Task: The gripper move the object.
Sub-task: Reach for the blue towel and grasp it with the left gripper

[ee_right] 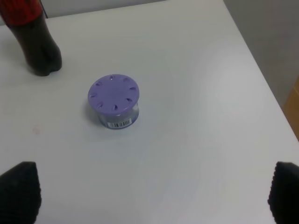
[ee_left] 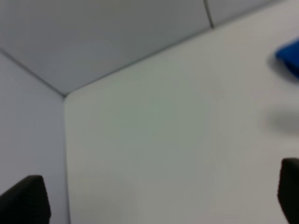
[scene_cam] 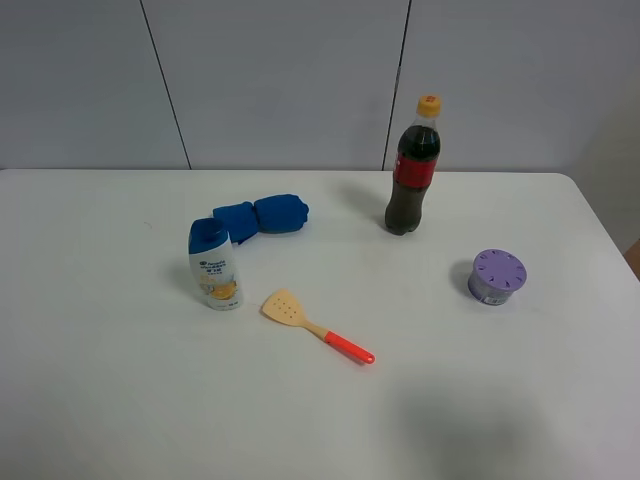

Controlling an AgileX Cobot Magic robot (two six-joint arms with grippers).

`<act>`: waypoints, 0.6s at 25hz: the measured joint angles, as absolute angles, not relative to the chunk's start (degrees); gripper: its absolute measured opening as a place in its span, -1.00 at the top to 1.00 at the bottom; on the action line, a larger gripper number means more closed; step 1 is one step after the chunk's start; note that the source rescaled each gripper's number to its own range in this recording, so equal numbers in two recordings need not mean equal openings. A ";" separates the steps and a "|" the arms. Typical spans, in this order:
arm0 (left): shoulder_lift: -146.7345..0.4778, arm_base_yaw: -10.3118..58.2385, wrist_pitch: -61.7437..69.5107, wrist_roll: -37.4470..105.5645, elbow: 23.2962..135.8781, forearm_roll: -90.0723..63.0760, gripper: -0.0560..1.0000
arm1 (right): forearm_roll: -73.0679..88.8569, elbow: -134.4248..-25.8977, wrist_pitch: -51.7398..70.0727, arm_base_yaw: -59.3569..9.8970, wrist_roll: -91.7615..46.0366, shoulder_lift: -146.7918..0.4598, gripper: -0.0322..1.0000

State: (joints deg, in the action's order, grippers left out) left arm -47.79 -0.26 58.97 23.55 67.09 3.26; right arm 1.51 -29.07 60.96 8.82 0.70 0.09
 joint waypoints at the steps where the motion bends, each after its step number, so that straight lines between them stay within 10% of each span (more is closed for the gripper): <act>1: -50.21 1.09 59.03 26.00 67.60 2.71 -0.99 | 1.51 -29.07 60.96 8.82 0.70 0.09 -1.00; 15: -91.17 9.60 59.70 45.83 90.62 -11.71 -0.99 | 1.51 -29.07 60.96 8.82 0.70 0.09 -1.00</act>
State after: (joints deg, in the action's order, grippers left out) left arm -91.17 9.60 59.70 45.83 90.62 -11.71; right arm 1.51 -29.07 60.96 8.82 0.70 0.09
